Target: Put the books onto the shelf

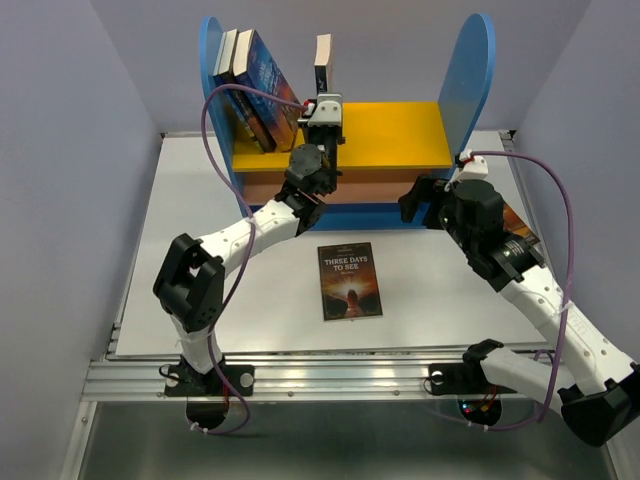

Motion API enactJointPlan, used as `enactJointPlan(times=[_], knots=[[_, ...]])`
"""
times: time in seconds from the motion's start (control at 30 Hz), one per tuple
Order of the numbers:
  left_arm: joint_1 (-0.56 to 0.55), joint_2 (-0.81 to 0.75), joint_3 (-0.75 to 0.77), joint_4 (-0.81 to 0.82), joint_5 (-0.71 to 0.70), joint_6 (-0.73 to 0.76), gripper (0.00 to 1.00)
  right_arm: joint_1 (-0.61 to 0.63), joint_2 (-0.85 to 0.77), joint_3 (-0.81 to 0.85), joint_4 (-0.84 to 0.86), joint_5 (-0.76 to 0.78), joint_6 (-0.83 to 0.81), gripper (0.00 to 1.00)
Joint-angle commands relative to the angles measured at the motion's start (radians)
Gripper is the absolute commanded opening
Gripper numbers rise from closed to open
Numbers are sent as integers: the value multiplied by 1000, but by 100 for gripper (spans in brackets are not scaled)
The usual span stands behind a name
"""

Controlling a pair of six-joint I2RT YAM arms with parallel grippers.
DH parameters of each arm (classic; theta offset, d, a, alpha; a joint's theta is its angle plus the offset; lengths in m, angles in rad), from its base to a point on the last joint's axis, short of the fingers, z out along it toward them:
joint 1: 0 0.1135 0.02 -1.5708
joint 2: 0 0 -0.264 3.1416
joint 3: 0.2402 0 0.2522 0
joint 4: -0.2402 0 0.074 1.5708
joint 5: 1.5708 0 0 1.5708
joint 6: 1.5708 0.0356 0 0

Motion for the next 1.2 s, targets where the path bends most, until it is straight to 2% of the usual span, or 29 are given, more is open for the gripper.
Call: enactJointPlan(times=[0.0,0.33,0.6,0.87,1.17], knots=[[14,-18,69,317,-66,136,0,-11,-10,0,29,-30,-36,100],[60,33,3,522,-99,187,0,-11,-30,-25,55,-84,-59,100],[88,10,-58,456,-110,87,1,-11,-64,-41,57,-81,-67,100],[89,-13,-132,457,-159,41,14,-11,-85,-60,57,-87,-64,100],[88,-42,-141,404,-190,27,41,-11,-82,-60,57,-104,-62,100]])
